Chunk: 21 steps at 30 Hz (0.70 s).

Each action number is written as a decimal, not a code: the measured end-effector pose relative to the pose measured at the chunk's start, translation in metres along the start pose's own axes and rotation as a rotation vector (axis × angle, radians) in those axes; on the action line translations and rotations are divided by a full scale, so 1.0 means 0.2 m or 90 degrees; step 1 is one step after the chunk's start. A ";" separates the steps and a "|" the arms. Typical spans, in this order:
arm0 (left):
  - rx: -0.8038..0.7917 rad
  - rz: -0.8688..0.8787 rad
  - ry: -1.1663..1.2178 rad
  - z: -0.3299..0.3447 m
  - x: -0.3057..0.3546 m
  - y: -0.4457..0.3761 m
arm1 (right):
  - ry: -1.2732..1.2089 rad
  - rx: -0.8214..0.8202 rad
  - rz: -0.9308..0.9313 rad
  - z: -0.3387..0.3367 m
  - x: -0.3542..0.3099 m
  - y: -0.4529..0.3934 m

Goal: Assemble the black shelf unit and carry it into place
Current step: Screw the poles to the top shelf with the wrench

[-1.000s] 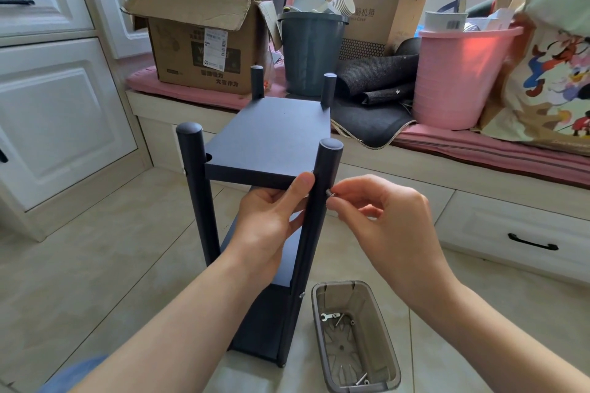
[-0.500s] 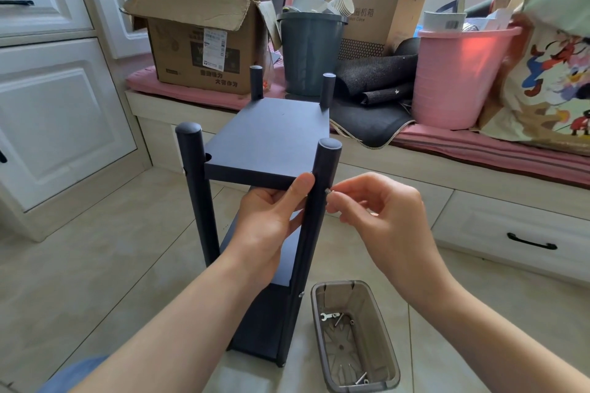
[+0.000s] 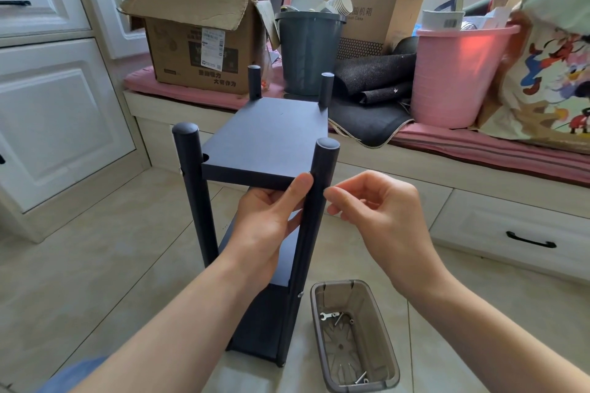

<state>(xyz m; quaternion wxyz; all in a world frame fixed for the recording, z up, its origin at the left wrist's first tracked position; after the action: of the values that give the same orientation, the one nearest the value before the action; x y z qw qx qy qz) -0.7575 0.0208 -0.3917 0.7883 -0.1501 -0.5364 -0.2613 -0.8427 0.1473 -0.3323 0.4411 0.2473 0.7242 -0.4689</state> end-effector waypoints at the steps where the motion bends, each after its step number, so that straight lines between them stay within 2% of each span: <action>1: -0.001 0.000 -0.001 0.00 0.00 0.00 | 0.003 0.002 -0.004 0.00 0.00 0.00; 7: -0.005 0.004 -0.014 -0.01 0.00 0.00 | 0.043 0.019 -0.037 0.00 -0.03 0.00; 11: -0.003 0.009 -0.024 -0.01 0.01 -0.01 | 0.167 0.029 -0.134 0.00 -0.08 0.02; 13: -0.003 0.014 -0.021 -0.01 0.01 -0.01 | 0.172 0.024 -0.140 0.00 -0.09 0.02; 16: -0.009 0.023 -0.029 -0.01 0.01 -0.02 | 0.142 0.018 -0.106 0.00 -0.07 0.00; 21: -0.029 0.035 -0.054 -0.02 0.02 -0.02 | -0.009 -0.028 0.081 0.01 0.05 -0.02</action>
<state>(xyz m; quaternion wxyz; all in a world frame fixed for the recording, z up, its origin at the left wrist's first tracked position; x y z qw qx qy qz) -0.7561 0.0141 -0.3886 0.7681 -0.1935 -0.5591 -0.2450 -0.8507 0.1436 -0.3391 0.4808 0.2794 0.7140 -0.4255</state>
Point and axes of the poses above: each hand's wrist, its own y-axis away from the middle knuckle, its own z-axis out of the palm, x = y × z, the point moved 9 cm from there along -y, towards the middle knuckle, and after that the axes turned 12 degrees about x, right-handed, at the moved point
